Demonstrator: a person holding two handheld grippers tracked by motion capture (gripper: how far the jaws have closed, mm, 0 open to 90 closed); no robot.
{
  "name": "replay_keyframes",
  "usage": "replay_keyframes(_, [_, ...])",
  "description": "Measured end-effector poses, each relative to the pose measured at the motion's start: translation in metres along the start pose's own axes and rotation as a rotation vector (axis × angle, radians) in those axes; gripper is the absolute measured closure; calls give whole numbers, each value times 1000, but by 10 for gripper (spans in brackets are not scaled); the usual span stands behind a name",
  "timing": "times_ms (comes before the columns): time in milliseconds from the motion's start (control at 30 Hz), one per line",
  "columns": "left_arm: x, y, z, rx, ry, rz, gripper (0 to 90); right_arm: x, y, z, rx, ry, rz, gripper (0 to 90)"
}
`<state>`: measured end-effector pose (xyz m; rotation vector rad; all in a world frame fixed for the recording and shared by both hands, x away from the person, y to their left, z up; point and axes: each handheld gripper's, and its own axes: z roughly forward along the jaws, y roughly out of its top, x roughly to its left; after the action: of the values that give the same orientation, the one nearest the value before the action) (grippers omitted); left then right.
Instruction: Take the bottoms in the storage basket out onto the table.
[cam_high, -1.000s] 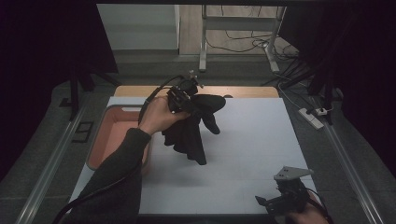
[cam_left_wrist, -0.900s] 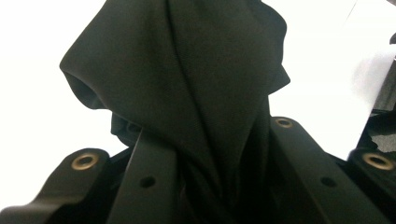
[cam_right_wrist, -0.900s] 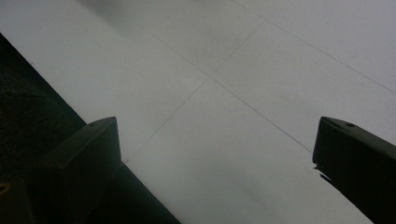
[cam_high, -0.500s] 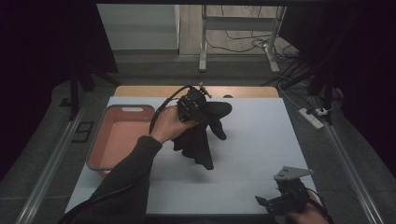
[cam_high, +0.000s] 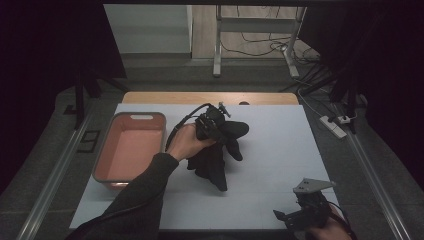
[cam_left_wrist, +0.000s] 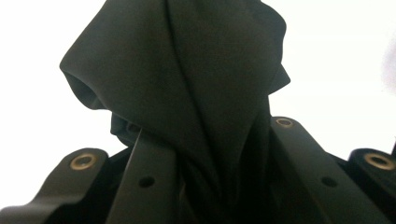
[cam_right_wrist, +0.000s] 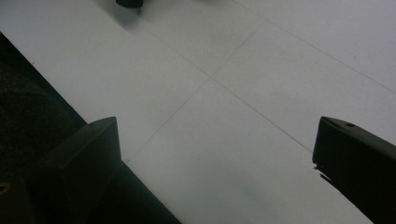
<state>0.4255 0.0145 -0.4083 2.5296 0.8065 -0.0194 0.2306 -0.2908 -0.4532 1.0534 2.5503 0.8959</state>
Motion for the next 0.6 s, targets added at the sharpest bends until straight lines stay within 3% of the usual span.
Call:
replay_keyframes(400, [-4,-5,30,46,-2,19,726,0,0,0,-1,2,-4,13])
replay_keyframes(600, [-3,-10,38,47,-6,18,724,0,0,0,-1,1,-4,13])
